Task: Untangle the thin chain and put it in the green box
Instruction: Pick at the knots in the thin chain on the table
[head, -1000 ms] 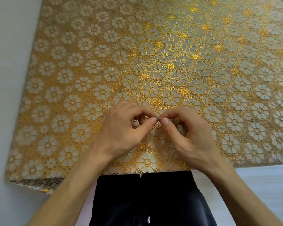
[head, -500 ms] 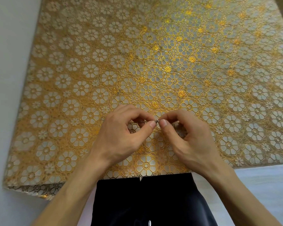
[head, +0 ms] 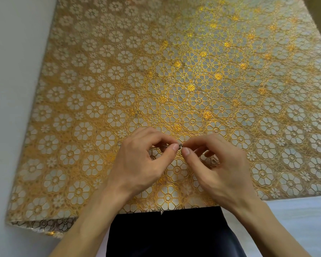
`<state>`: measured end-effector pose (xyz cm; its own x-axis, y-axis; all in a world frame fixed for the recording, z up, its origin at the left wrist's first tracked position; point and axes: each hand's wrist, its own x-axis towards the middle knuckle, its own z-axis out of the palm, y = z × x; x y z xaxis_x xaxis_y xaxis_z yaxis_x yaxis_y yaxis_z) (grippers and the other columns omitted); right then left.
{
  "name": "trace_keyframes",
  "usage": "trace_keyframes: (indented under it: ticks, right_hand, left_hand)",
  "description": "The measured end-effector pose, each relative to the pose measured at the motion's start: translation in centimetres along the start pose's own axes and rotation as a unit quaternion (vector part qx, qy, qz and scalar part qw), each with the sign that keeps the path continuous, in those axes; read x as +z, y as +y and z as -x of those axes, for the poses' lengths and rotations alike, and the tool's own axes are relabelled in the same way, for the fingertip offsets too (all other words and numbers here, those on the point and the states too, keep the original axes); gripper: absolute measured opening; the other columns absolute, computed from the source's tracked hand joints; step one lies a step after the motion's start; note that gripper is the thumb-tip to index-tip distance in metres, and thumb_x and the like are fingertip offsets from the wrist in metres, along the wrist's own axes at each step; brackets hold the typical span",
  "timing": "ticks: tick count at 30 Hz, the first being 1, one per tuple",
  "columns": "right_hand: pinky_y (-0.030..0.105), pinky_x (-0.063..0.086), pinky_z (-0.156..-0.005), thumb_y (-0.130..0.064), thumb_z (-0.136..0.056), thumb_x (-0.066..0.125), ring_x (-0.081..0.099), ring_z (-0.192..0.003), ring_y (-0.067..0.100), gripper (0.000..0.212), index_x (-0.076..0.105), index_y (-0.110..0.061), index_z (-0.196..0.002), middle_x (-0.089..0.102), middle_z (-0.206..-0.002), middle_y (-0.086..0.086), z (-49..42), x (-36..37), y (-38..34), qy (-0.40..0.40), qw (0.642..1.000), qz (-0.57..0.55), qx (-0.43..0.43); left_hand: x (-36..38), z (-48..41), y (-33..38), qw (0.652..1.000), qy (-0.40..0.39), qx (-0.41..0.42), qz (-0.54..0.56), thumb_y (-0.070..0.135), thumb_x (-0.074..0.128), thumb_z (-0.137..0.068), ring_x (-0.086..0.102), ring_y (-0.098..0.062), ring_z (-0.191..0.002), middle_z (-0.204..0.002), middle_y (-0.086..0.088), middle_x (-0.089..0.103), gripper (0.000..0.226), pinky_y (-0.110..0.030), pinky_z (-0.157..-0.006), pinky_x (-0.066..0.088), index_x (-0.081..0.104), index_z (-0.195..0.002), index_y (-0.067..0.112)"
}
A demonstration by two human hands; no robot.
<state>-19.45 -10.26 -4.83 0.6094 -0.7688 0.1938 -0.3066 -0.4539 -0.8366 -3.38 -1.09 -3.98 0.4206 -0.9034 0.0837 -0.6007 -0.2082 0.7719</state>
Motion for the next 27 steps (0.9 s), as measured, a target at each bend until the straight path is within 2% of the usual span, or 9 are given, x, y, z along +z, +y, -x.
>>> trace_keyframes:
  ticks: [5, 14, 19, 22, 27]
  right_hand:
    - [0.008, 0.043, -0.067, -0.026, -0.085, 0.073, 0.064, -0.074, 0.002, 0.005, 0.074, -0.024, -0.09, 0.067, -0.083, -0.02, -0.1, 0.2, -0.2, -0.002, 1.0, -0.007, 0.027]
    - [0.012, 0.045, -0.06, -0.026, -0.086, 0.068, 0.064, -0.069, 0.007, 0.001, 0.069, -0.025, -0.086, 0.066, -0.078, -0.016, -0.2, 1.0, 0.0, -0.013, 0.997, -0.038, 0.07]
    - [0.012, 0.045, -0.059, -0.025, -0.086, 0.068, 0.063, -0.067, 0.007, 0.002, 0.067, -0.022, -0.087, 0.064, -0.079, -0.015, -0.2, 1.2, 0.0, -0.011, 0.998, -0.021, 0.05]
    - [0.018, 0.048, -0.059, -0.024, -0.088, 0.067, 0.062, -0.068, 0.007, 0.003, 0.066, -0.022, -0.087, 0.062, -0.082, -0.015, -0.2, 1.3, 0.3, -0.005, 1.0, 0.016, 0.015]
    - [0.025, 0.05, -0.06, -0.028, -0.091, 0.064, 0.059, -0.066, 0.005, 0.006, 0.065, -0.022, -0.091, 0.058, -0.086, -0.015, -0.2, 1.3, 0.8, -0.007, 0.998, 0.059, -0.036]
  left_hand:
    - [0.1, 0.0, 0.0, 1.0, 0.008, 0.016, -0.013, 0.042, 0.065, -0.086, 0.061, -0.006, -0.088, -0.085, 0.015, 0.067, 0.015, -0.026, -0.08, 0.047, 0.075, -0.091, 0.032]
    - [0.2, 0.3, 0.1, 0.999, 0.021, 0.027, -0.031, 0.034, 0.072, -0.085, 0.06, -0.006, -0.086, -0.084, 0.013, 0.067, 0.011, -0.031, -0.079, 0.048, 0.078, -0.093, 0.029]
    - [-0.1, 0.6, 0.1, 1.0, 0.013, 0.019, -0.01, 0.035, 0.072, -0.085, 0.062, -0.008, -0.087, -0.084, 0.015, 0.068, 0.012, -0.037, -0.081, 0.05, 0.077, -0.095, 0.031]
    - [-0.2, 0.8, 0.2, 1.0, 0.01, -0.015, 0.021, 0.039, 0.069, -0.086, 0.064, -0.006, -0.085, -0.09, 0.021, 0.068, 0.013, -0.035, -0.079, 0.051, 0.075, -0.097, 0.038]
    - [-0.2, 0.6, 0.2, 1.0, 0.004, -0.01, 0.005, 0.042, 0.069, -0.086, 0.067, -0.003, -0.077, -0.074, 0.021, 0.071, 0.015, -0.031, -0.069, 0.049, 0.075, -0.099, 0.037]
